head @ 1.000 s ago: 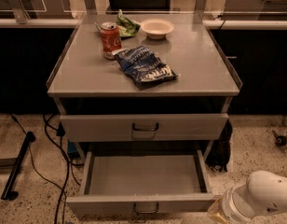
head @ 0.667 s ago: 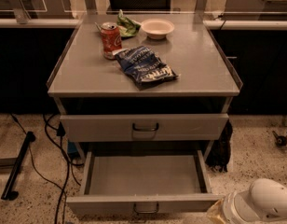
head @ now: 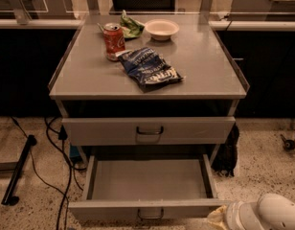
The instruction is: Close middle drawer
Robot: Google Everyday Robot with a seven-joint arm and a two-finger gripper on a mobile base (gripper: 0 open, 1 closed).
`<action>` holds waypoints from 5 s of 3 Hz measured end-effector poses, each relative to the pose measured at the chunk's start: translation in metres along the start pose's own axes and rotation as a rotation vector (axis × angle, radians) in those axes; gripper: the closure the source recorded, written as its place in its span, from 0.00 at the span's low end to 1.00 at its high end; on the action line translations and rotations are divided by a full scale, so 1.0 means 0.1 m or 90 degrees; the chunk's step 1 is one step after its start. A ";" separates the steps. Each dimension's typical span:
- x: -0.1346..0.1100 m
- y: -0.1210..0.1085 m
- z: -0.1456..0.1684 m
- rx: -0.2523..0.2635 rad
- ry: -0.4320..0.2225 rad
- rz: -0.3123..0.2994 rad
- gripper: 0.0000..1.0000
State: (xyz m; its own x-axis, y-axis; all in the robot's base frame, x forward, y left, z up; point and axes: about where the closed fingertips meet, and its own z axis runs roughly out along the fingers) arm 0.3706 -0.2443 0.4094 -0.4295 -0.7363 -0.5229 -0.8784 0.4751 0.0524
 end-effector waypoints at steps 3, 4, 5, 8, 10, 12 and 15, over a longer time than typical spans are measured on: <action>-0.40 -0.22 0.18 0.146 -0.091 -0.149 1.00; -0.39 -0.20 0.20 0.147 -0.090 -0.154 1.00; -0.39 -0.29 0.29 0.169 -0.102 -0.160 1.00; -0.61 -0.75 0.63 0.234 -0.151 -0.183 1.00; -0.87 -1.12 0.80 0.266 -0.191 -0.179 1.00; -1.19 -1.54 0.97 0.285 -0.206 -0.186 1.00; -1.25 -1.50 0.98 0.240 -0.190 -0.201 1.00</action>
Offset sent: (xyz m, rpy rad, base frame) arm 0.0567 0.0446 0.0139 -0.0901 -0.5980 0.1530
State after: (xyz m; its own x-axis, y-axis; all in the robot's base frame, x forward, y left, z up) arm 0.5760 -0.1766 0.3836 -0.0332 -0.7281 -0.6846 -0.7956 0.4339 -0.4228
